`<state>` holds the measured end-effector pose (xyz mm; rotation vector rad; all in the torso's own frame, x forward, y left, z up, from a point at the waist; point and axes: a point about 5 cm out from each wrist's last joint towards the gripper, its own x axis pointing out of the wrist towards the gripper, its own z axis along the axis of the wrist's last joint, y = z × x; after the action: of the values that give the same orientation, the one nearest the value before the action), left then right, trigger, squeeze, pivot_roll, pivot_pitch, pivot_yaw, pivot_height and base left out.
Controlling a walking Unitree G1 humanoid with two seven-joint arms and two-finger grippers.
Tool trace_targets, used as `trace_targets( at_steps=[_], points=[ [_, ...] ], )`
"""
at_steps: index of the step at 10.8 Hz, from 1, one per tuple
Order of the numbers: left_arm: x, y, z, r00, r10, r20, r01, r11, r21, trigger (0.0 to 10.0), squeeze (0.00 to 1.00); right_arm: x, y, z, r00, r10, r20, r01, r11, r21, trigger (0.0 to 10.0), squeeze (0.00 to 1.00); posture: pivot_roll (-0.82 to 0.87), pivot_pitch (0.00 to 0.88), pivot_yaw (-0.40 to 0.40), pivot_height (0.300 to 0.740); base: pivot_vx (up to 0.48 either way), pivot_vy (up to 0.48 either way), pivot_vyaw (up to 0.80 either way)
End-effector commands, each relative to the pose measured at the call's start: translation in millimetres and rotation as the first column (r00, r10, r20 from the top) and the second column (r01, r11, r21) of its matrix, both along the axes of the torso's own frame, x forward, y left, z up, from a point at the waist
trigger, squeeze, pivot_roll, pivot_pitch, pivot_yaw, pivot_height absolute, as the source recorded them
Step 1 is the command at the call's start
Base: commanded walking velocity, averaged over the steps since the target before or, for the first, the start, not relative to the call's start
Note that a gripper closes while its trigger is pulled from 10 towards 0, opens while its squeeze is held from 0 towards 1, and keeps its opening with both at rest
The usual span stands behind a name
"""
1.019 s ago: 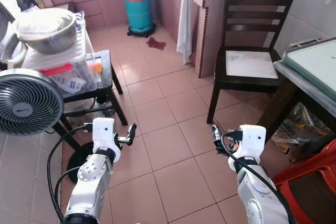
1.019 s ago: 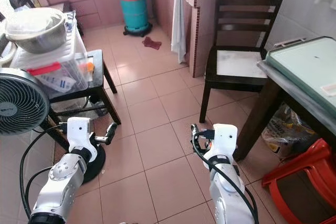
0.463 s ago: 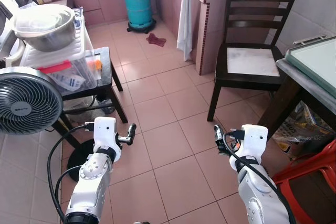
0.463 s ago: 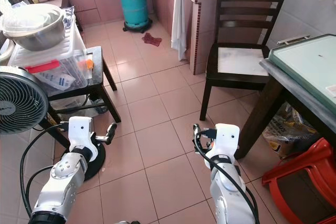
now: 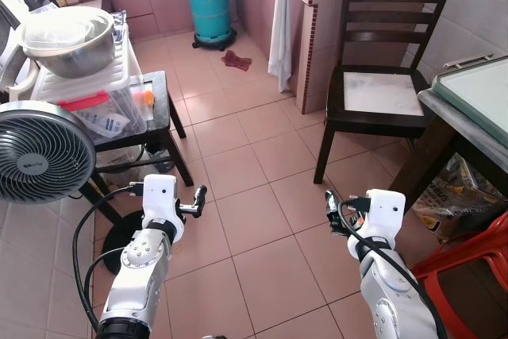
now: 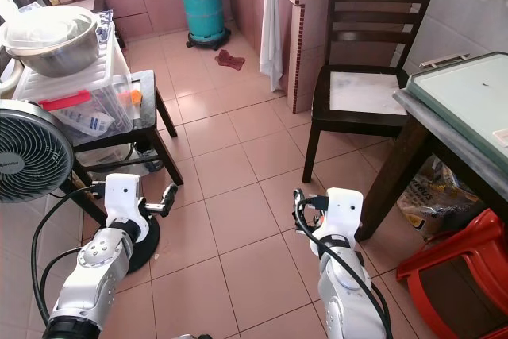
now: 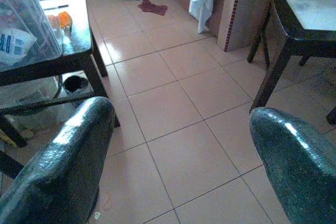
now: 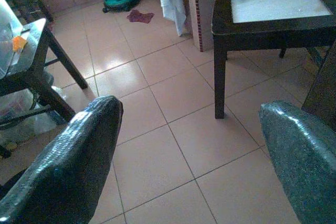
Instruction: Setting the table
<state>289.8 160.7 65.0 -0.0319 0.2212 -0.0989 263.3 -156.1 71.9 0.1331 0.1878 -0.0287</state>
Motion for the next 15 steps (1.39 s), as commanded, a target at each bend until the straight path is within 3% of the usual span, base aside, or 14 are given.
trace_targets(
  at_steps=[1, 15],
  points=[
    [0.9, 2.6, 3.1, 1.0, 0.007, 0.005, -0.007, 1.0, 0.024, 10.0, 0.0, 0.4, 0.4, -1.0, 1.0, -0.005, -0.01, 0.005, 1.0, 0.009, 10.0, 0.0, -0.05, 0.099, 0.094, 0.74, -0.251, 0.0, 0.0],
    [1.3, 4.1, 2.4, 1.0, 0.003, -0.008, -0.003, 0.999, 0.049, 10.0, 0.0, 1.0, -0.7, -4.1, 0.999, -0.028, -0.022, 0.028, 0.999, 0.019, 10.0, 0.0, -0.04, 0.099, 0.101, 0.74, -0.396, 0.0, 0.0]
  ],
)
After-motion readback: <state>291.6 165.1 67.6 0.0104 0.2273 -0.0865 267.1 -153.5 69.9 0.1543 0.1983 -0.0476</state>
